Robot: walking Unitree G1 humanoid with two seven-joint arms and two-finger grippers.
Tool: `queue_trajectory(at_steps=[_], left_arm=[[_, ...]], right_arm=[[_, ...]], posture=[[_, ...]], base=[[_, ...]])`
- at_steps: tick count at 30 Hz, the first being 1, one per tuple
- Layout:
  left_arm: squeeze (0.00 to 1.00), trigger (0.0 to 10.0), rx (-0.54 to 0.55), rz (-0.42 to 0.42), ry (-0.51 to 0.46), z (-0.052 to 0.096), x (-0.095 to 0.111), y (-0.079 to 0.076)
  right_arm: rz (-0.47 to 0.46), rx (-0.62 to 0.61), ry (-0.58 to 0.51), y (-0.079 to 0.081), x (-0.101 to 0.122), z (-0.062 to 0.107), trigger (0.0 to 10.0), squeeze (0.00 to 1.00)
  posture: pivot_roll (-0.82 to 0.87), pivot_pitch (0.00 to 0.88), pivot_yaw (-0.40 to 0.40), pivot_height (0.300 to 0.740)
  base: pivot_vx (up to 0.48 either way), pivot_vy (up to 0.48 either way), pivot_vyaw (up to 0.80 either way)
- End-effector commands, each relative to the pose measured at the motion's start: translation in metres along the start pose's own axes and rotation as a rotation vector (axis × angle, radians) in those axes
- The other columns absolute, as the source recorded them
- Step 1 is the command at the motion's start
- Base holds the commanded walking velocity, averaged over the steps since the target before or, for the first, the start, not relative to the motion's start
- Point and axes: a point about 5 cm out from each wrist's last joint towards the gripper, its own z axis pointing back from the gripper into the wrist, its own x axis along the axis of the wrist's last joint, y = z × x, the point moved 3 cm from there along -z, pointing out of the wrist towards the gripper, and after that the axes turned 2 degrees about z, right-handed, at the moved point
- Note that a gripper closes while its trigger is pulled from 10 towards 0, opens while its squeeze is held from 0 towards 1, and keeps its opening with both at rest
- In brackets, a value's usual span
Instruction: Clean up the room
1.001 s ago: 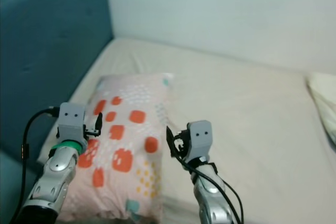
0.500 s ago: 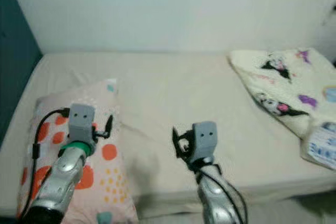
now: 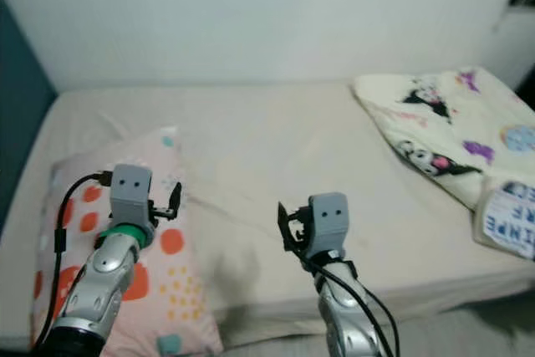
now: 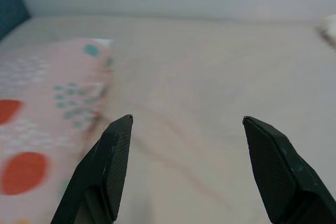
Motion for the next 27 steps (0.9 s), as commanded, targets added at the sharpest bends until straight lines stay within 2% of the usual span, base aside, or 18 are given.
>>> queue_trajectory(at_steps=[1,4,16,24,27], left_arm=[[0.00,10.0,0.005,0.003,0.017,0.0013,-0.0039,0.0002],[0.00,10.0,0.007,0.003,0.018,0.0015,-0.0041,0.0006],[0.00,10.0,-0.015,-0.040,0.018,0.0008,-0.0039,-0.0016],[0.00,10.0,-0.018,-0.032,0.020,0.0010,-0.0041,-0.0029],[0.00,10.0,-0.051,-0.044,0.043,0.0040,-0.0110,-0.0038]], right_arm=[[0.007,0.001,0.024,-0.0004,-0.0064,0.0031,10.0,0.00],[0.006,0.001,0.024,-0.0003,-0.0066,0.0032,10.0,0.00],[0.004,0.000,0.023,0.0007,-0.0065,0.0036,10.0,0.00],[0.003,-0.003,0.024,0.0005,-0.0068,0.0044,10.0,0.00],[0.000,0.002,0.022,0.0026,-0.0068,0.0041,10.0,0.00]], posture=[[-0.10,0.072,0.059,0.717],[-0.10,0.072,0.060,0.717],[-0.10,0.077,0.062,0.717],[-0.10,0.080,0.065,0.717],[-0.10,0.081,0.066,0.717]], base=[[0.000,0.349,0.00],[0.000,0.331,0.00],[0.000,0.000,0.00],[0.000,0.000,0.00],[0.000,0.000,0.00]])
